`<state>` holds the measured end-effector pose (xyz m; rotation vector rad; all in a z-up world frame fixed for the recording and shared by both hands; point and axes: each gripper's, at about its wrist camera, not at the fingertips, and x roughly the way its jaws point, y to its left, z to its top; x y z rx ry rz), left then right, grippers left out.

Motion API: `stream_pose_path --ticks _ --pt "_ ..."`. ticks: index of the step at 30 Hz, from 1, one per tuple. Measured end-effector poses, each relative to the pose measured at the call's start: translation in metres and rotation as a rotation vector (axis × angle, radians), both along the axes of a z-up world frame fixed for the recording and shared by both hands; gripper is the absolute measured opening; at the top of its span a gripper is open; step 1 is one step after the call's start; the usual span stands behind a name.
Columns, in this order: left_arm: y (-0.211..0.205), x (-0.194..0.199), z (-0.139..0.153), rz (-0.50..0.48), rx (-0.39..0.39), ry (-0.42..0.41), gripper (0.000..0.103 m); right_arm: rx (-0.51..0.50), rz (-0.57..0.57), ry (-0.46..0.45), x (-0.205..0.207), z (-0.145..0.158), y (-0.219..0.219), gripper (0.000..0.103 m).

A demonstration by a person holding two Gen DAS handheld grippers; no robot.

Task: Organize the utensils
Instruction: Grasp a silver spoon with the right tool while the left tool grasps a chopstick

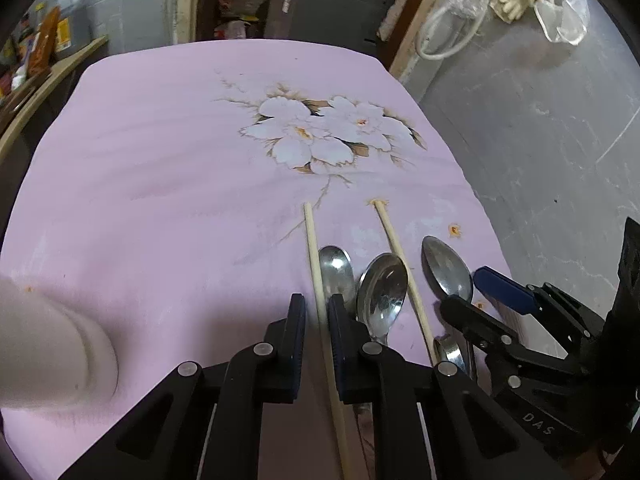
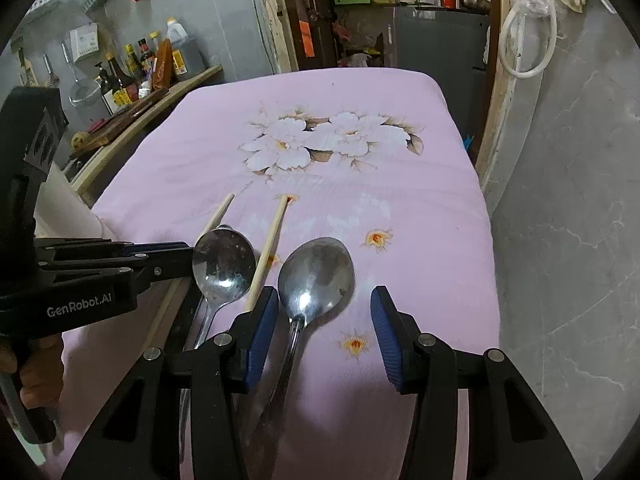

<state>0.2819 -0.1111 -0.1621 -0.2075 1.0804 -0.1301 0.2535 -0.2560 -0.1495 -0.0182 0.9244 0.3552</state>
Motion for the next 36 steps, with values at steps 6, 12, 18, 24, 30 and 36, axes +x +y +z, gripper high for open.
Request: stream_pose_path --ticks 6,12,18,24,30,36 --pt "-0.003 0.008 0.001 -0.034 0.014 0.036 0.012 0.03 -0.031 0.048 0.005 -0.001 -0.001 0.03" --pt "-0.002 0.009 0.002 -0.041 -0.002 0.066 0.006 0.054 -0.02 0.09 0.0 0.0 0.001 0.027" --pt "0.002 -0.002 0.006 -0.01 -0.038 0.054 0.005 0.097 -0.02 0.119 -0.006 -0.003 -0.005 0.002" --pt "0.007 -0.023 0.029 -0.01 -0.076 -0.024 0.005 0.158 -0.035 0.054 -0.016 0.016 -0.013 0.002" --pt "0.024 -0.042 0.065 0.029 -0.152 -0.135 0.005 0.185 -0.048 -0.075 -0.027 0.05 -0.012 0.002" --pt "0.047 -0.06 0.105 0.06 -0.196 -0.26 0.005 0.224 -0.044 -0.206 -0.038 0.098 0.006 0.002"
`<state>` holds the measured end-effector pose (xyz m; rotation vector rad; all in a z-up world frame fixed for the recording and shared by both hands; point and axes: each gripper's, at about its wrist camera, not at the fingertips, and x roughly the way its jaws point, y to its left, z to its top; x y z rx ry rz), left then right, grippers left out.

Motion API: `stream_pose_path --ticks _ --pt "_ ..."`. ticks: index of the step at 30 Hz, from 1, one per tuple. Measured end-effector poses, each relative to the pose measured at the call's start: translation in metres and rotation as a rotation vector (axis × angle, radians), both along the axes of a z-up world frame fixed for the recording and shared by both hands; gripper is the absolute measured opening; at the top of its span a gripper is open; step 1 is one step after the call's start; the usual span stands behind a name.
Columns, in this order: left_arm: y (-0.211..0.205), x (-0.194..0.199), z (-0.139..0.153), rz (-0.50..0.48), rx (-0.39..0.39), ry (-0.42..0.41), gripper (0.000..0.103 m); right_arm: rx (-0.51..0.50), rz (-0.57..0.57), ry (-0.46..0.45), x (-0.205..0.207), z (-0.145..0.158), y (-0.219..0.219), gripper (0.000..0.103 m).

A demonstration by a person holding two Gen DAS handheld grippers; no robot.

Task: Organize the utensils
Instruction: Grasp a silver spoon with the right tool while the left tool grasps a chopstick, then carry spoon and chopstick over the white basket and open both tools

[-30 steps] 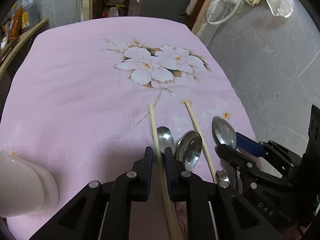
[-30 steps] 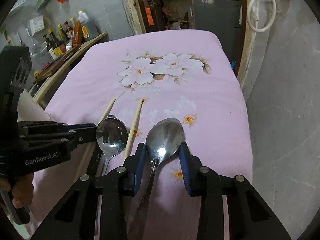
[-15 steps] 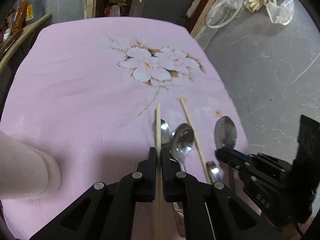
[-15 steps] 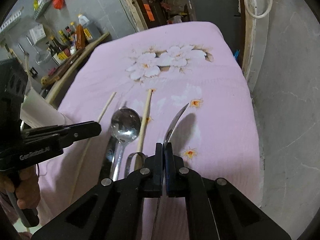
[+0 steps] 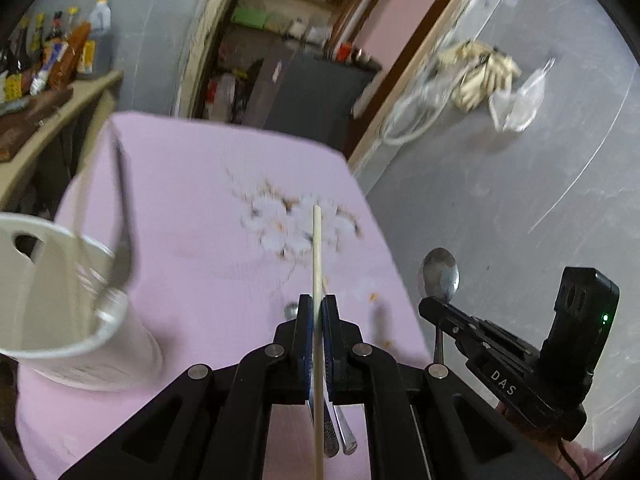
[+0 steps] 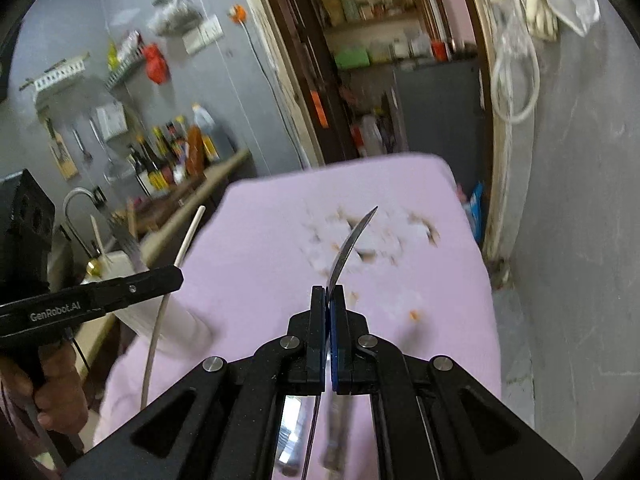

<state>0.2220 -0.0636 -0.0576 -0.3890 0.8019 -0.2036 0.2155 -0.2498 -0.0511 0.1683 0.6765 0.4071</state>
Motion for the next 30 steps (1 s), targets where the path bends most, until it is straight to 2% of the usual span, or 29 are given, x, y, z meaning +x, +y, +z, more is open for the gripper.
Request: stream_pose_path --ticks 10,15,19,23,25,30 --pt "0.055 -0.028 0.061 0.067 0.016 -0.15 0.005 0.023 0.046 -0.22 -0.018 0.079 0.07 0.002" --pt "0.087 -0.04 0.083 0.117 0.042 -0.218 0.005 0.102 0.089 -0.306 -0.019 0.112 0.109 0.002" --pt "0.123 -0.045 0.096 0.175 0.034 -0.272 0.005 0.235 0.115 -0.339 -0.01 0.121 0.132 0.002" --pt "0.168 -0.046 0.103 0.289 -0.022 -0.316 0.005 0.319 0.094 -0.378 -0.001 0.119 0.161 0.002" --pt "0.185 -0.046 0.103 0.343 -0.034 -0.339 0.005 0.328 0.073 -0.39 0.001 0.114 0.175 0.002" --pt "0.223 -0.042 0.092 0.452 -0.042 -0.365 0.005 0.275 0.009 -0.404 0.003 0.094 0.207 0.002"
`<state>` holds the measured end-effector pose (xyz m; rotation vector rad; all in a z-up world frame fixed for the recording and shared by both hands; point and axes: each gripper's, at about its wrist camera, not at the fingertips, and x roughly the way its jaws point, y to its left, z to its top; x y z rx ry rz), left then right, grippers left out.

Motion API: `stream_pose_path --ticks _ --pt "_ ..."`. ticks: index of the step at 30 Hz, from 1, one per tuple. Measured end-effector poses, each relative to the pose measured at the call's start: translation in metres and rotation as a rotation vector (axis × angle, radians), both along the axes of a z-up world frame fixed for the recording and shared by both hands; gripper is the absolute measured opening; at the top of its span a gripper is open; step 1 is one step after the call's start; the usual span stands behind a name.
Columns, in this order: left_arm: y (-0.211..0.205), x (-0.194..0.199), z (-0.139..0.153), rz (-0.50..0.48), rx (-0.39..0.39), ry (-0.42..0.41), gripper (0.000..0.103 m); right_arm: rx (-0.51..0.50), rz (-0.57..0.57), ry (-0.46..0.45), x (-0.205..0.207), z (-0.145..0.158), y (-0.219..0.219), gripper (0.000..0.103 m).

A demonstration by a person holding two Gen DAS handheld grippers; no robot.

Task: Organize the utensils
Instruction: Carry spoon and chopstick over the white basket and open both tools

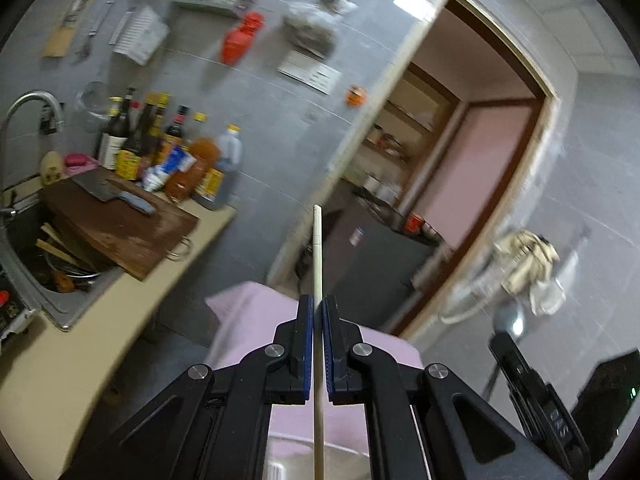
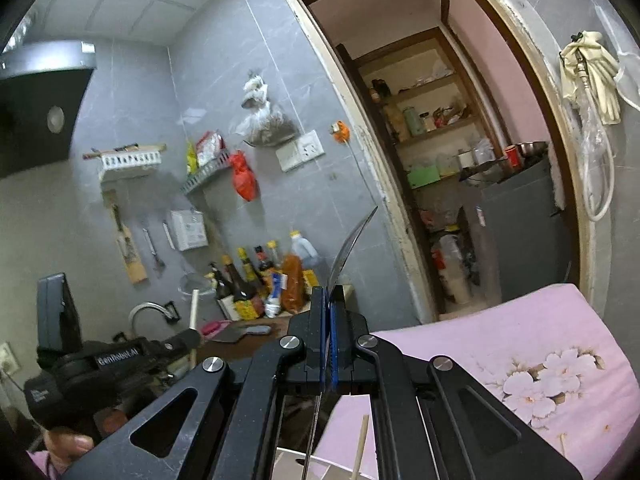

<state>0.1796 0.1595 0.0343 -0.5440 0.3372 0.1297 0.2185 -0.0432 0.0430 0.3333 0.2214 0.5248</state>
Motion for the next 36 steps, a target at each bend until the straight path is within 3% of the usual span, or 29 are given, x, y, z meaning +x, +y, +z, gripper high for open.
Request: stream_pose_path --ticks 6,14,27,36 --pt "0.021 0.009 -0.024 0.089 0.01 0.02 0.005 -0.028 -0.021 0.072 0.008 -0.03 0.01 0.002" --pt "0.007 0.012 -0.044 0.087 0.099 0.027 0.005 -0.049 -0.056 0.109 0.008 -0.054 0.009 0.002" --pt "0.005 0.008 -0.054 0.081 0.134 0.025 0.005 -0.045 -0.084 0.065 0.001 -0.049 0.005 0.002" --pt "-0.002 0.005 -0.056 0.064 0.169 0.025 0.005 -0.104 -0.066 0.06 -0.005 -0.048 0.009 0.002"
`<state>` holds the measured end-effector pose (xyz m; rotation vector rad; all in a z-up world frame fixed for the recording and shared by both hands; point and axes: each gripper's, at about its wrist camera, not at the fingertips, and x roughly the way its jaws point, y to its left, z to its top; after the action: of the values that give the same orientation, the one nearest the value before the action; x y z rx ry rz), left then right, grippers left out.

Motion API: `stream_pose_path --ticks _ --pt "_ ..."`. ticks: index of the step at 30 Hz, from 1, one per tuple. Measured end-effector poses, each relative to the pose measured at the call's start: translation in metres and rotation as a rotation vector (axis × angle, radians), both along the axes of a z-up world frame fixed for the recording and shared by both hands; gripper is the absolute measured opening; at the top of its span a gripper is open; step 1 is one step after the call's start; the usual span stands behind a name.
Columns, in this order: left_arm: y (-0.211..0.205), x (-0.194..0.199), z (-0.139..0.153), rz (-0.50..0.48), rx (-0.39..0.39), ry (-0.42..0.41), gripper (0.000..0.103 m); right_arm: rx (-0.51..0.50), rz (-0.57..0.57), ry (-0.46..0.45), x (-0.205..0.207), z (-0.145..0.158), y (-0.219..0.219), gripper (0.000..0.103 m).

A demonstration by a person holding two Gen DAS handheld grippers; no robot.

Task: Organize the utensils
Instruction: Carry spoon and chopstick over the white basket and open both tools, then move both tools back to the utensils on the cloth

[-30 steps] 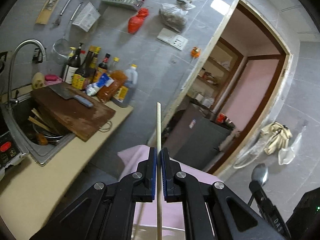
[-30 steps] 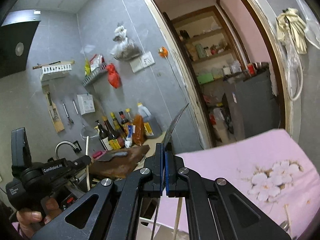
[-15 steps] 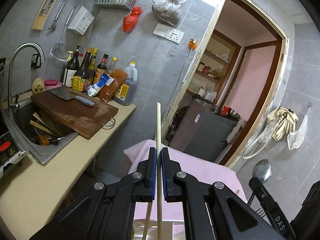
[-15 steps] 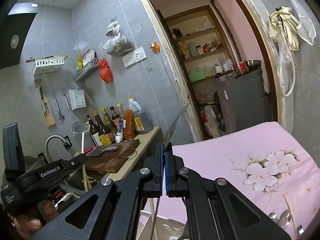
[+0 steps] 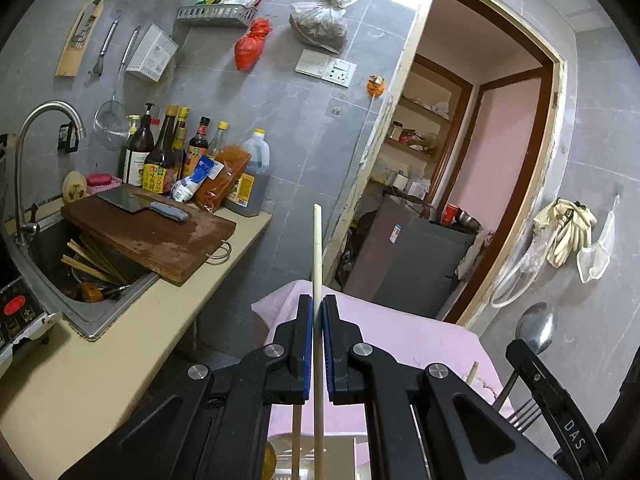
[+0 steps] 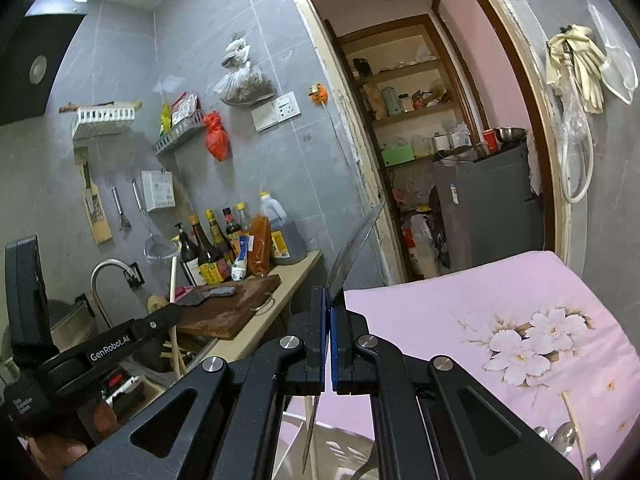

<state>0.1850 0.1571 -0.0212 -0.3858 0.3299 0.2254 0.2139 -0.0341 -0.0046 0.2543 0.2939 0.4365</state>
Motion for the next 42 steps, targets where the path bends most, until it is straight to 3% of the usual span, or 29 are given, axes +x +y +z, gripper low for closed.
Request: stream_pose_path --ticks 16,21,23,25,27,30,35,40,42 --pt "-0.003 -0.013 -0.002 -0.071 0.021 0.084 0.005 -0.121 0.063 0.036 -0.008 0.007 0.002 0.004" --pt "-0.002 -0.017 -0.001 -0.086 0.034 0.114 0.007 -0.128 0.087 0.051 -0.009 0.006 0.001 0.014" --pt "-0.002 -0.019 0.001 -0.093 0.032 0.122 0.01 -0.125 0.089 0.044 -0.013 0.008 0.0 0.025" --pt "-0.001 -0.022 0.002 -0.096 0.023 0.124 0.022 -0.114 0.086 0.04 -0.015 0.011 -0.004 0.033" --pt "-0.001 -0.026 0.004 -0.097 0.007 0.116 0.031 -0.106 0.082 0.034 -0.017 0.014 -0.009 0.034" --pt "-0.004 -0.029 0.008 -0.097 0.006 0.111 0.038 -0.102 0.066 0.024 -0.02 0.021 -0.019 0.036" --pt "-0.014 -0.031 0.019 -0.098 0.024 0.101 0.067 -0.099 0.013 -0.004 -0.029 0.036 -0.04 0.069" --pt "-0.035 -0.032 0.032 -0.104 0.079 0.085 0.094 -0.118 -0.06 -0.013 -0.037 0.047 -0.067 0.091" --pt "-0.045 -0.033 0.036 -0.1 0.109 0.075 0.099 -0.136 -0.093 -0.016 -0.04 0.05 -0.08 0.096"
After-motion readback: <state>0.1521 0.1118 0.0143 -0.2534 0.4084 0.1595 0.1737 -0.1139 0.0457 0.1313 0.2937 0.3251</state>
